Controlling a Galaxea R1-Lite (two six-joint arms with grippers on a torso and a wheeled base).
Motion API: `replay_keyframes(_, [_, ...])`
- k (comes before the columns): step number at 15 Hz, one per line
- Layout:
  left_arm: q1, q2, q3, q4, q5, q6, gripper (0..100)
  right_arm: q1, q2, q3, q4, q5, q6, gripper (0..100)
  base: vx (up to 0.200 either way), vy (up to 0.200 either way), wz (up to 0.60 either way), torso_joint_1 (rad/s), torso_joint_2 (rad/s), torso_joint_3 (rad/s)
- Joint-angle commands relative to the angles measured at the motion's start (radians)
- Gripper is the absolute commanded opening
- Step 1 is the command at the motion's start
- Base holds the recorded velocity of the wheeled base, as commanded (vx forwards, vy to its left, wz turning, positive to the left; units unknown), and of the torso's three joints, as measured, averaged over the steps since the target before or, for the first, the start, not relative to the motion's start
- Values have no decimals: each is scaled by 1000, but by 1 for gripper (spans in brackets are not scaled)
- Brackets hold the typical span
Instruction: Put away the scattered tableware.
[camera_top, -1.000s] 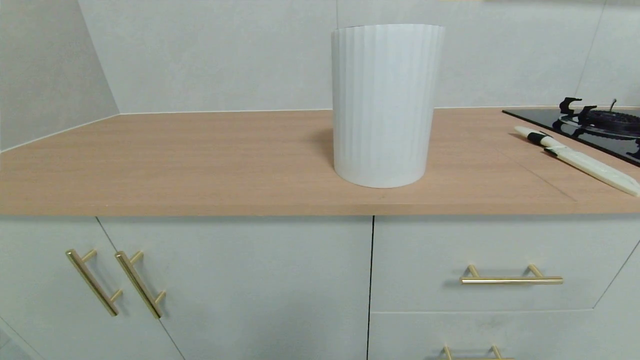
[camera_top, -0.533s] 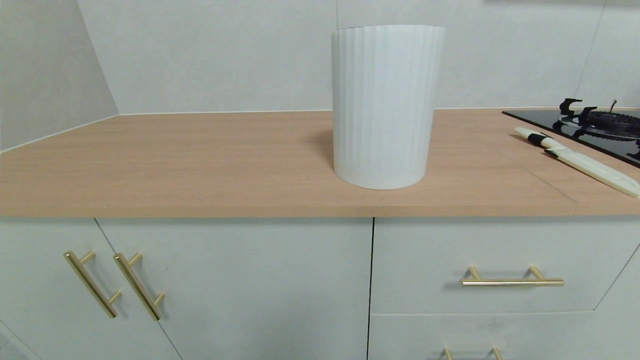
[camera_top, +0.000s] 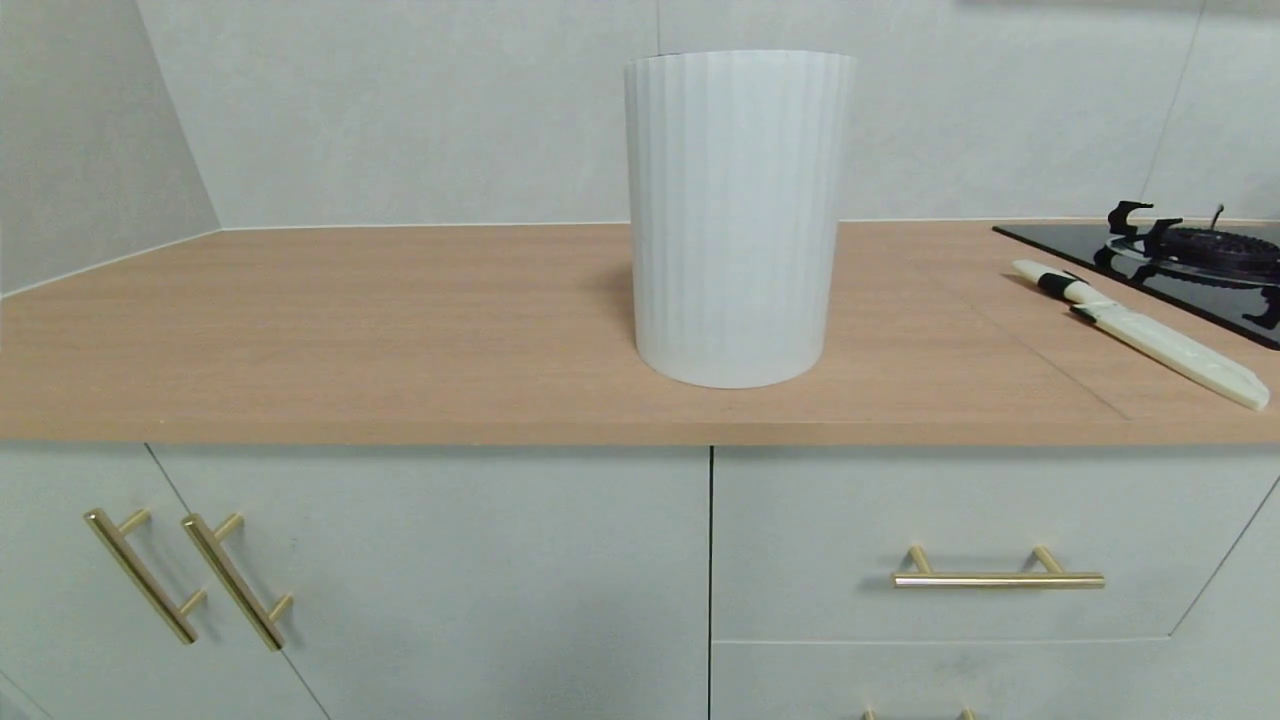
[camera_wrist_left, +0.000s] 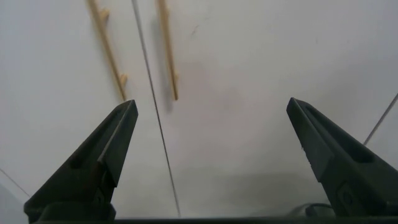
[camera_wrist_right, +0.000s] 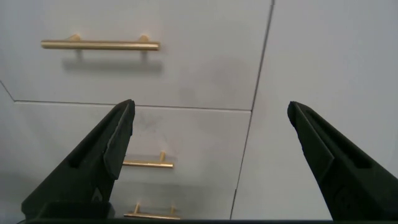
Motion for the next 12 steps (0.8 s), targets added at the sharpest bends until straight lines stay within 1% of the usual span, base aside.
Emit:
replay_keyframes(1, [1, 0, 0, 0, 0, -1, 100, 0, 1, 0, -1, 0, -1, 100, 0, 0, 0, 0, 0, 0])
replay_keyframes(12, [1, 0, 0, 0, 0, -1, 100, 0, 1, 0, -1, -2, -2, 100, 0, 0, 0, 0, 0, 0])
